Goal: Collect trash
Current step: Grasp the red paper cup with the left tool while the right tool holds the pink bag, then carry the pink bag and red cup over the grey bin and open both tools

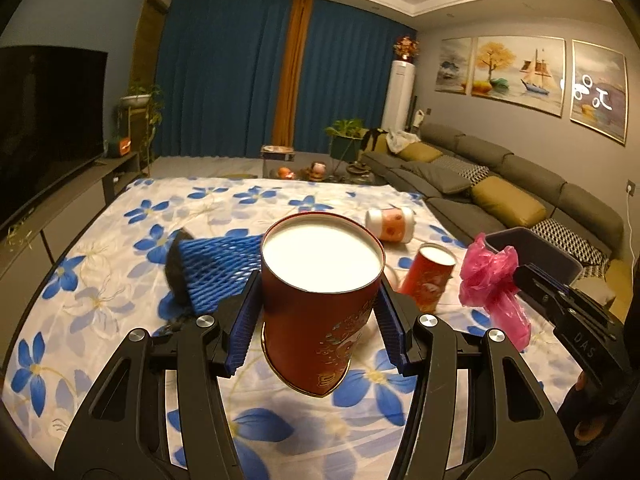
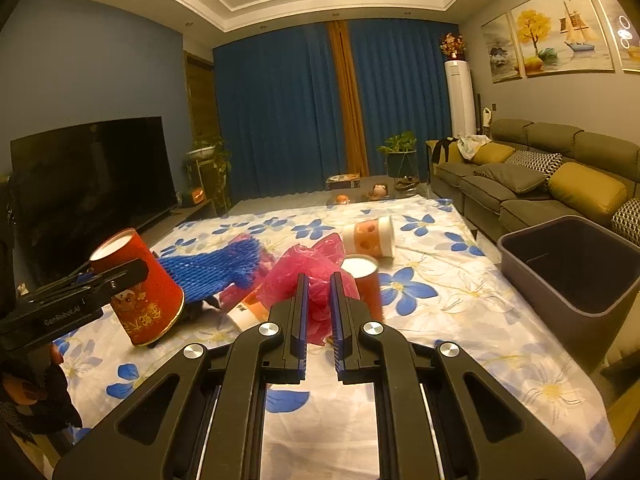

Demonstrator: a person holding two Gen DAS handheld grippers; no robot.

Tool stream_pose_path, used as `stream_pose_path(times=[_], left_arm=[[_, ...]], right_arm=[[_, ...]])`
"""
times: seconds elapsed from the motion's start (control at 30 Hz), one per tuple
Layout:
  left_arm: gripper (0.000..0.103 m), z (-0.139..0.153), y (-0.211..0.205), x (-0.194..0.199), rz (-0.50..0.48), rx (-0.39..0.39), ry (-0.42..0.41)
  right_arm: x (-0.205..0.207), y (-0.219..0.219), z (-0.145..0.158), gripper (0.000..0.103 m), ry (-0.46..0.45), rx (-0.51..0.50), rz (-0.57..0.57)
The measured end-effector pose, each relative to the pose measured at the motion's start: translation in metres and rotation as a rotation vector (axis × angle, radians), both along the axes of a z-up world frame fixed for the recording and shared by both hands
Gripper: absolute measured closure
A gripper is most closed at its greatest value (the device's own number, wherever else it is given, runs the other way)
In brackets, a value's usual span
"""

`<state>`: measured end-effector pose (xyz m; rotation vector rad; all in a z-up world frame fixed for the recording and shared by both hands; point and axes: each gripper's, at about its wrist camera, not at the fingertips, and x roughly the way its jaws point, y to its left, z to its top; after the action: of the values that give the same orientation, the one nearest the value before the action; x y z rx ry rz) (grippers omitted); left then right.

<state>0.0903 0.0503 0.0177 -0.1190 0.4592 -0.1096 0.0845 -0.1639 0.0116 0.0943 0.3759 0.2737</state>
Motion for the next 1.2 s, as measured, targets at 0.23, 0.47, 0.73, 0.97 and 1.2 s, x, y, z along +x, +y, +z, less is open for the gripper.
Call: stream_pose_path(times=[0.23,0.47,0.73,0.97,1.2], left_arm=[[0.05,0.004,-0.038,0.012,-0.054,0.026,-0.005],[0.05,0.004,-0.079,0.029,-0.113,0.037,-0.003],[0.05,0.003,-0.117,0.046,-0.172,0.062,-0.003],[0.05,0.005,-0.148,0.059,-0.228,0.077,-0.014],[0.05,0.013,-0.186,0.071,-0.301,0.077,-0.035]], right_arm=[[-0.003,-0.025,0.004,0.092,-0.021,0.001,-0.044],[-0.001,-0.052,0.007,0.092,-0.037,0.003,-0.096],[0.002,-0.081,0.009,0.092,-0.053,0.011,-0.159],[0.004,-0.104,0.012,0.092,-0.076,0.009,-0.226],[0.006,-0.132,0.014,0.092,-0.09,0.009,-0.302]])
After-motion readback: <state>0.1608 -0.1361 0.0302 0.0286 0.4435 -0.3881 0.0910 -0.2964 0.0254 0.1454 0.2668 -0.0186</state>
